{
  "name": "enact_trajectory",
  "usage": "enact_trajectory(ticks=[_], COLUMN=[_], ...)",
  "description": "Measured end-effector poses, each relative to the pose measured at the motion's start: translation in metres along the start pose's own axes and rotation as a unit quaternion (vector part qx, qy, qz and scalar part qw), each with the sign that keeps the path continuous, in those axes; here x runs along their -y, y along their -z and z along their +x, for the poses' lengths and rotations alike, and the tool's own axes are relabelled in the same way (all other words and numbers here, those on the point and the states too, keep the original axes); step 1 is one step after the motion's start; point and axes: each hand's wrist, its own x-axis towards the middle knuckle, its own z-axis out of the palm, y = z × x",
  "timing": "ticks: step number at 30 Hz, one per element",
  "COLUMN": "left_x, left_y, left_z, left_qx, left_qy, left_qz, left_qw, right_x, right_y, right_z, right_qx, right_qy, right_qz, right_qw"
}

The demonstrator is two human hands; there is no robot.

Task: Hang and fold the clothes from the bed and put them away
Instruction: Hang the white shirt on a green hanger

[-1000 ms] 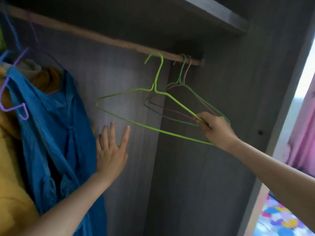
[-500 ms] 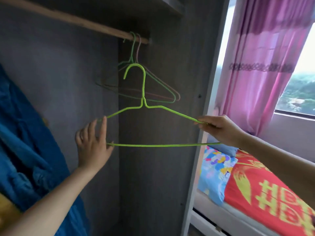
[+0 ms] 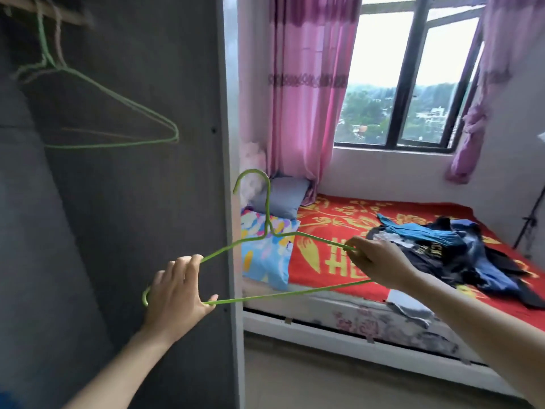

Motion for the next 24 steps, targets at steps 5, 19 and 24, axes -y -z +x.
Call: enact_trajectory(ticks=[5,19,24], left_x=[-0.082,-0.427,-0.508], left_y=[-0.038,-0.104,-0.108], left_z=[0.028,0.086,0.082], left_qx=[0.056,0.042,0.070], left_qy=[-0.054,-0.299,-0.339], left_qz=[-0.060,-0.240,-0.320], left_qw=[0.995,0.923,0.882], right_x=[-0.071,-0.258,-0.274], right_y=[0.017,0.113,0.158], right_z=[-0.058,-0.223,-0.269], right_qx=[0.028,0.049,-0.012], right_qy=[-0.082,-0.326,-0.372], right_qz=[-0.066,-0.060,-0.028], right_qw=[0.994,0.942,0.928])
